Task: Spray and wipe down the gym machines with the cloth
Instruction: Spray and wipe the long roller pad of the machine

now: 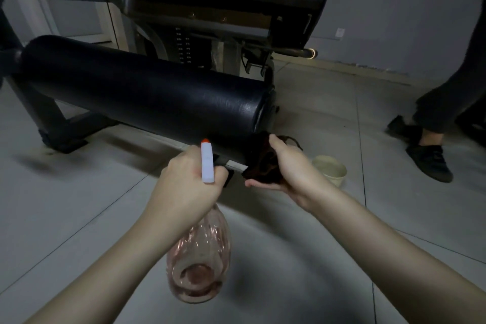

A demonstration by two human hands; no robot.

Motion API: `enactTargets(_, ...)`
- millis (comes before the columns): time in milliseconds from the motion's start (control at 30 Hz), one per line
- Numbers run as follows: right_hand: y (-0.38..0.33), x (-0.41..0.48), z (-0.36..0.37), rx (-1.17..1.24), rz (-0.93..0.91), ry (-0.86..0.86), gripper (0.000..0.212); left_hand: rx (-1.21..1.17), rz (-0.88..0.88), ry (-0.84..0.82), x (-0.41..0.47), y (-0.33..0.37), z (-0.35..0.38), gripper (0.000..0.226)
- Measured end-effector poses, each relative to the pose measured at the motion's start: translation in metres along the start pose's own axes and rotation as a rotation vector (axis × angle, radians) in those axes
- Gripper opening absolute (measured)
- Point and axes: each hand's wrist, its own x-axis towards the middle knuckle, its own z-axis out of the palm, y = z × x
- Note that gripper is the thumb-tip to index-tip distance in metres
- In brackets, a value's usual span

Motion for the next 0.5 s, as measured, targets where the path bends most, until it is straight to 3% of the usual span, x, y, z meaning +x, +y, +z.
enactTargets(100, -0.034, -0.024, -0.003, -0.109, -0.078, -0.017, 0.036, -0.041, -0.021, -0.003, 0.000, 0.003, -0.002, 0.021)
enactTargets(200, -0.066, -0.039, 0.003, -0.274, -0.292, 0.030, 0.020, -0.065, -0.015, -0.010, -0.001, 0.001, -0.004, 0.021)
enactTargets(400, -0.087, -0.026, 0.030, -1.138, -0.854, 0.353, 0.031, -0.092, 0.022, -0.003, 0.000, -0.016, -0.016, 0.020)
enactTargets(500, -0.095, -0.004, 0.053, -1.424, -0.958, 0.300, 0.038, -0.078, 0.069, -0.009, 0.005, -0.029, -0.022, 0.019)
